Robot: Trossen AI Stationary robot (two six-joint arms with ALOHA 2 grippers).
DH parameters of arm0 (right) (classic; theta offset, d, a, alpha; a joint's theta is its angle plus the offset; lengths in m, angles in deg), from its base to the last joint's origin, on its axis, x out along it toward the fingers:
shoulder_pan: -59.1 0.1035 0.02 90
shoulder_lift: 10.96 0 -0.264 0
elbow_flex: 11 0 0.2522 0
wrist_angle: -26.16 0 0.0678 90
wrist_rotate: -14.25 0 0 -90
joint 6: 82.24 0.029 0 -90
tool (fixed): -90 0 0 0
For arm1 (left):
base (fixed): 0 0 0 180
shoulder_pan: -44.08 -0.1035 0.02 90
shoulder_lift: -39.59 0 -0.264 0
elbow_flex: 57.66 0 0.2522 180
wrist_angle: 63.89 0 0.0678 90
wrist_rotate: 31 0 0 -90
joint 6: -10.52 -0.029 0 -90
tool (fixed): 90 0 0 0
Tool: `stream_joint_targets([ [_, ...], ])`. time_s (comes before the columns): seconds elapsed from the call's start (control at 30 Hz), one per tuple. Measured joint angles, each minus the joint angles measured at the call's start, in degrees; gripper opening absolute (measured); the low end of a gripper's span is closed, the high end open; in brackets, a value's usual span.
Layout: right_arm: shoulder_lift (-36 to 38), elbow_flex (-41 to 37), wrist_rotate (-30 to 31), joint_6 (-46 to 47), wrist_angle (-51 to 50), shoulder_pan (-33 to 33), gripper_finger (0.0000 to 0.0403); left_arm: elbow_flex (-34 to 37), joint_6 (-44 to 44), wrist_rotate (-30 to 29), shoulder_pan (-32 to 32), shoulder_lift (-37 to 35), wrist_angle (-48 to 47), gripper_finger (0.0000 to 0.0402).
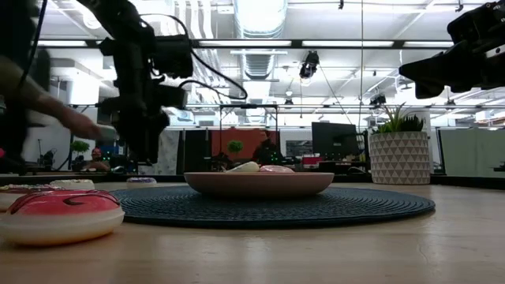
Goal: Pick & Place donuts
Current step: Put the small blue donut on the pink plate
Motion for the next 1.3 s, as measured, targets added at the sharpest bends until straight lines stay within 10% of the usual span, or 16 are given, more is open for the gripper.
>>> stream_joint_targets([
  [1.3, 0.0, 0.0, 0.0, 0.0, 0.0, 0.0, 0.0008, 5.3, -0.1, -0.9, 0.0, -1.4, 7.2, 0.0289],
])
